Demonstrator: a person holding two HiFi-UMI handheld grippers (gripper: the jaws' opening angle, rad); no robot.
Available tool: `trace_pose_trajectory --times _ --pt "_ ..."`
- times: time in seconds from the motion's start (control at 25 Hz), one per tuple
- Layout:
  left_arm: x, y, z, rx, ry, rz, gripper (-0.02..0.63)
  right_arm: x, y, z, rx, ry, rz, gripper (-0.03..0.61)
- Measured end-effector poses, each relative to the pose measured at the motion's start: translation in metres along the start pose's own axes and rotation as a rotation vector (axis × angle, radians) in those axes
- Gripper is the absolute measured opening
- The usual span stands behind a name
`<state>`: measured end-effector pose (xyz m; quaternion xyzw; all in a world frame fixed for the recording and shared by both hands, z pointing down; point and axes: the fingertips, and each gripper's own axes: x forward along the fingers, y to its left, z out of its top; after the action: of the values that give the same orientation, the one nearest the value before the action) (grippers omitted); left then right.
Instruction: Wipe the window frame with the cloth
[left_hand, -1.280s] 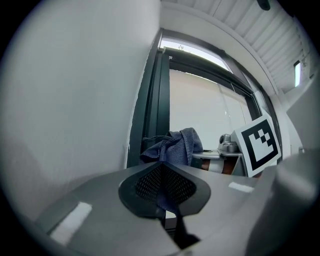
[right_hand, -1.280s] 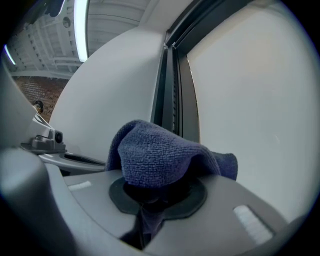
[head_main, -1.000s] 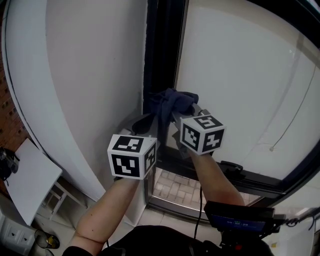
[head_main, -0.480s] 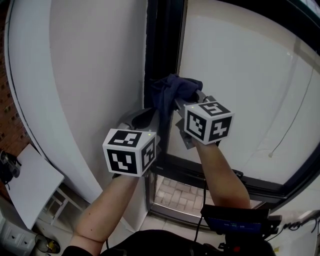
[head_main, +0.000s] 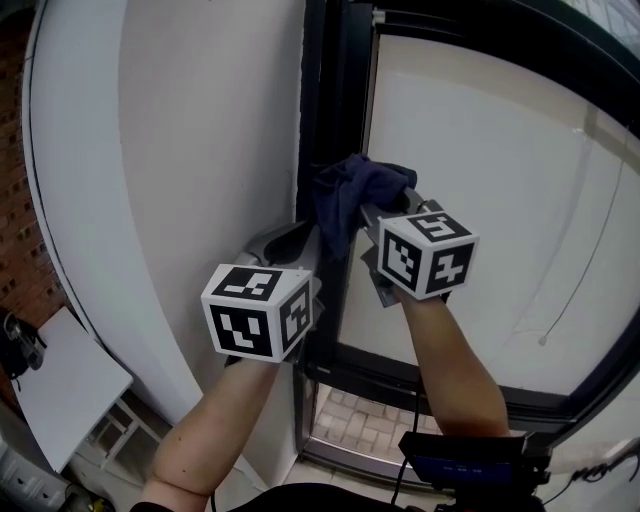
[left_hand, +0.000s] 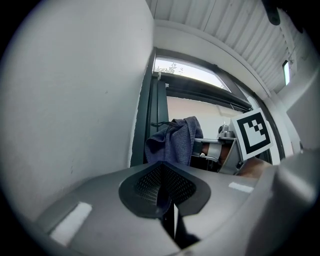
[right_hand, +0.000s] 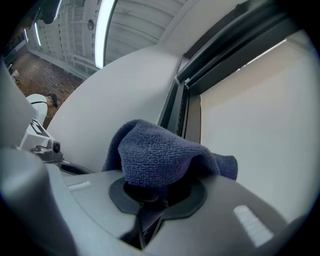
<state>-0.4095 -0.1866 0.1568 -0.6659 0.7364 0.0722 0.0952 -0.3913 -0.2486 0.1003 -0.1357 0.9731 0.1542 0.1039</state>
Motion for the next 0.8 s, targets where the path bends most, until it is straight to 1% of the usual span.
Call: trace_pose_trajectory --times 0.2,0.24,0.4,0.52,0.6,0.72,0.8 --pt "0.006 -0.003 0.029 0.089 -0.038 0.012 -0.006 0.005 -0.005 0.022 0.001 -0.040 -0.004 0.046" --pt "0.007 -0.002 0.034 0.097 -0.045 0.015 -0.006 0.006 -0.006 0.026 -0.002 -0.047 -0.004 0.046" --pt "0.014 0.006 0.044 0.089 -0.065 0.040 -0.006 0.010 -0.010 0.037 -0.013 -0.054 -0.002 0.046" --pt "0.020 0.006 0.050 0.082 -0.075 0.037 -0.006 0.012 -0.014 0.049 -0.025 -0.061 -0.016 0.046" --pt "0.021 0.005 0.058 0.100 -0.096 0.046 -0.006 0.015 -0.017 0.060 -0.036 -0.072 -0.026 0.046" --pt "0.020 0.002 0.076 0.122 -0.151 0.061 -0.006 0.019 -0.020 0.076 -0.077 -0.076 -0.048 0.046" --pt "0.024 0.002 0.082 0.125 -0.154 0.052 -0.006 0.023 -0.022 0.086 -0.080 -0.088 -0.054 0.046"
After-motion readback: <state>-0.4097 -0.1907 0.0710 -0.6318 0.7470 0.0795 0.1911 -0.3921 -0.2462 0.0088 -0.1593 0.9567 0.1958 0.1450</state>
